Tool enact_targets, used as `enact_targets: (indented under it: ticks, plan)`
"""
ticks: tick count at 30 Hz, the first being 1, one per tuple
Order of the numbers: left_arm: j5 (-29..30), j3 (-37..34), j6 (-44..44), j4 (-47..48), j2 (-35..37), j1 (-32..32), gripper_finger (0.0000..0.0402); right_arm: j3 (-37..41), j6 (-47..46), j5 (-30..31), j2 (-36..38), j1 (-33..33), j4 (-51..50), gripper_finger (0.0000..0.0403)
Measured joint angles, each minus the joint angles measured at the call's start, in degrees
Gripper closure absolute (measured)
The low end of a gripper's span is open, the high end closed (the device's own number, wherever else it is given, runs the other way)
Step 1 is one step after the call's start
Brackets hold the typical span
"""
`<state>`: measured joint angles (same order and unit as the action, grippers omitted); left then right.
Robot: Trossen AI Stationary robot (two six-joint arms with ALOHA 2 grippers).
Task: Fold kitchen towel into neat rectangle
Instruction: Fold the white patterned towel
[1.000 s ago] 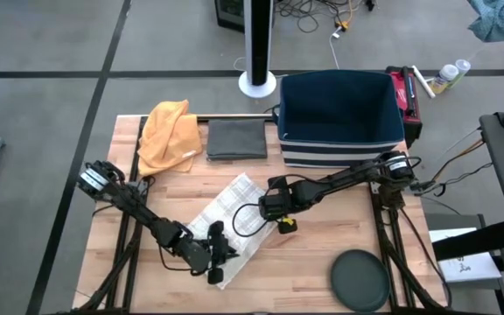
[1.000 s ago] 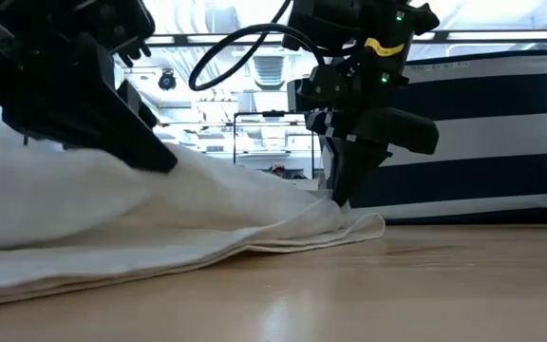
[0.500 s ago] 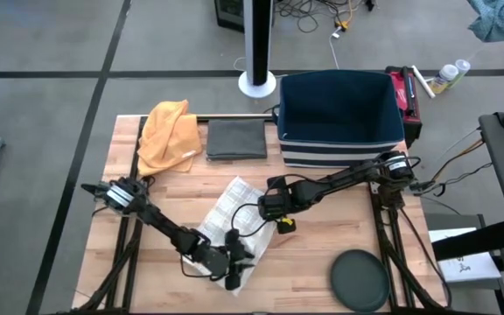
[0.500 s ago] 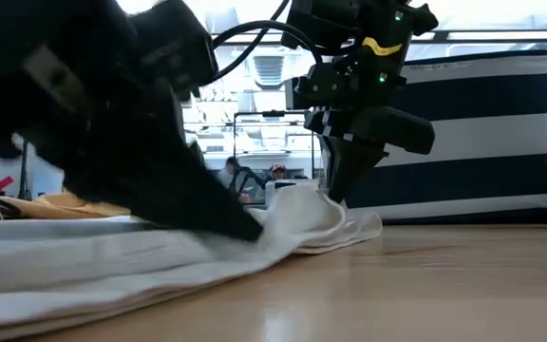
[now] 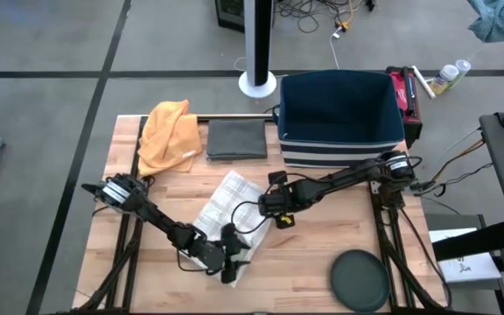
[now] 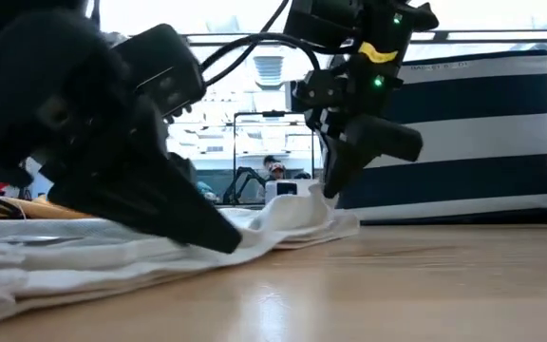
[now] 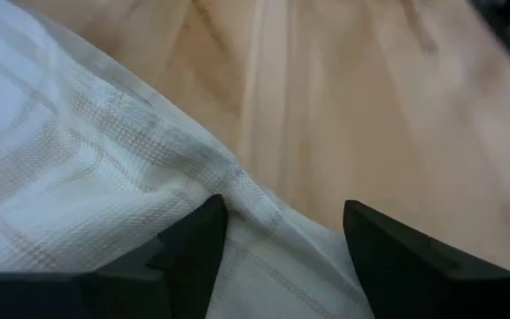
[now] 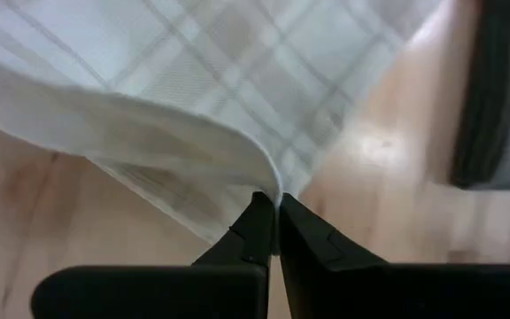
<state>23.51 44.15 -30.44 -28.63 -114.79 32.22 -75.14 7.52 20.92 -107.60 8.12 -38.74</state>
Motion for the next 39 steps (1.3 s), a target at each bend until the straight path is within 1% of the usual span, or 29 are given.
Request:
enact_targets:
  ticks: [3,5,7,9,11,14,17,19,22,27,33,39]
  plan:
    - [0.34,-3.13,3.45,2.06,2.24,0.46,0.0187,-0.7,-0.93,-0.19,0.16,0.07,1.16,0.0394]
    - [-0.06,-4.97,6.07,3.9,4.51,0.65,0.0196,-0.59,-2.87,-1.79,0.1,0.09,3.32,0.0394]
    - [-1.71,-6.84,8.54,6.11,7.47,0.77,0.0202,-0.5,-4.12,-4.73,-0.34,0.09,5.41,0.0394]
    - [-4.16,-8.15,9.98,7.97,10.61,0.73,0.0206,-0.32,-5.12,-5.89,-1.09,0.13,5.37,0.0394]
    - [-5.79,-9.45,9.88,10.2,14.26,1.01,0.0206,-0.2,-5.45,-5.95,-1.68,0.22,5.21,0.0394]
    - [-6.55,-10.69,7.79,14.44,19.02,1.69,0.0202,-0.17,-5.32,-5.93,-1.75,0.24,5.12,0.0394]
    - [-4.21,-11.82,4.71,17.11,21.47,2.46,0.0193,-0.17,-4.58,-5.92,-1.68,0.21,5.26,0.0394]
    - [-2.01,-12.83,1.92,16.8,21.79,2.82,0.0186,-0.17,-3.99,-5.9,-1.56,0.01,5.71,0.0394]
    - [-0.32,-12.83,-1.4,15.8,20.78,2.96,0.0174,-0.17,-3.88,-5.87,-1.48,-0.07,6.5,0.0394]
    - [1.08,-10.11,-3.1,16.52,17.72,3.0,0.0171,-0.17,-3.9,-5.83,-1.48,-0.09,6.87,0.0394]
    - [4.98,-5.2,-3.09,22.75,12.24,3.05,0.0204,-0.17,-3.18,-5.83,-1.48,-0.24,7.83,0.0394]
    - [7.23,-3.33,-3.5,23.15,9.98,3.13,0.0258,-0.17,-2.95,-5.81,-1.48,-0.28,7.76,0.0394]
